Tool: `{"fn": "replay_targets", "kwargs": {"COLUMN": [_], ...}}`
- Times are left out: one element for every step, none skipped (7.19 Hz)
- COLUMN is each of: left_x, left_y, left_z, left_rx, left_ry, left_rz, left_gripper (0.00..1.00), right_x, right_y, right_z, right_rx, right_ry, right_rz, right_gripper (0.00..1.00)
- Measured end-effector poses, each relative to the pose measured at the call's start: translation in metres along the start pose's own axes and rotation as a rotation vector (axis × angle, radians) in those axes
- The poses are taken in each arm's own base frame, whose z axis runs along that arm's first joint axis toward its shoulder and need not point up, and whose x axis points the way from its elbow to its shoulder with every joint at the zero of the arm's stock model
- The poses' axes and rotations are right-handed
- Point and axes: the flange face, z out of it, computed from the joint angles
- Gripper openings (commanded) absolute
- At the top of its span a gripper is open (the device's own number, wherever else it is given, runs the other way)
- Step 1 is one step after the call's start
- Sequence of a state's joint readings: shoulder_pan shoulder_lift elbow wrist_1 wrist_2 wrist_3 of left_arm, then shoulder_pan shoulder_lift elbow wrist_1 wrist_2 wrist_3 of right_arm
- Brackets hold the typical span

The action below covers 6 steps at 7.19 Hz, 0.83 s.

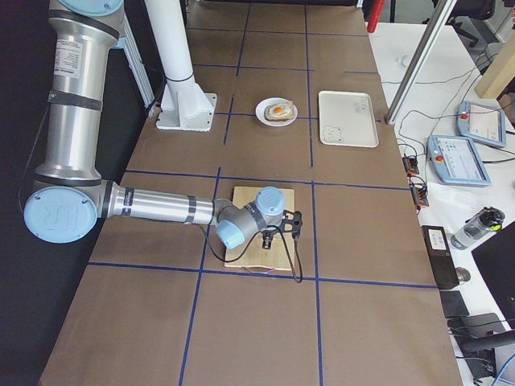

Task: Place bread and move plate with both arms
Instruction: 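Lower the right gripper onto the bread slice on the bamboo board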

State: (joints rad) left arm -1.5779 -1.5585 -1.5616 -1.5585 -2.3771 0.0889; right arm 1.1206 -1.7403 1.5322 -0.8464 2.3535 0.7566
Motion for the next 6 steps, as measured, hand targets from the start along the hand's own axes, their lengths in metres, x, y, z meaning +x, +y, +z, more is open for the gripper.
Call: {"fn": "replay_targets", "kwargs": {"left_x": [0.0,0.0,0.0,-0.001,-0.001,0.0], "left_y": [0.0,0.0,0.0,0.001,0.001,0.0], "left_z": [0.0,0.0,0.0,0.0,0.0,0.0], "left_rx": [0.0,0.0,0.0,-0.001,-0.001,0.0], "left_ry": [0.0,0.0,0.001,0.001,0.001,0.001], "left_rz": [0.0,0.0,-0.001,-0.002,-0.001,-0.001], "left_gripper": [1.0,1.0,1.0,1.0,1.0,1.0], "right_x": [-0.002,-0.005,-0.008,-0.01,-0.012,-0.012], "right_y": [0.001,0.001,-0.001,-0.001,-0.001,-0.001], "right_z": [0.003,0.004,0.005,0.006,0.008,0.009], "right_rx": [-0.003,-0.004,-0.003,-0.003,-0.003,-0.004], "right_ry": [0.003,0.005,0.004,0.005,0.008,0.011], "right_rz": [-0.005,-0.009,-0.013,-0.017,-0.021,-0.023], "right_gripper": [0.65,0.65,0.65,0.65,0.63,0.5]}}
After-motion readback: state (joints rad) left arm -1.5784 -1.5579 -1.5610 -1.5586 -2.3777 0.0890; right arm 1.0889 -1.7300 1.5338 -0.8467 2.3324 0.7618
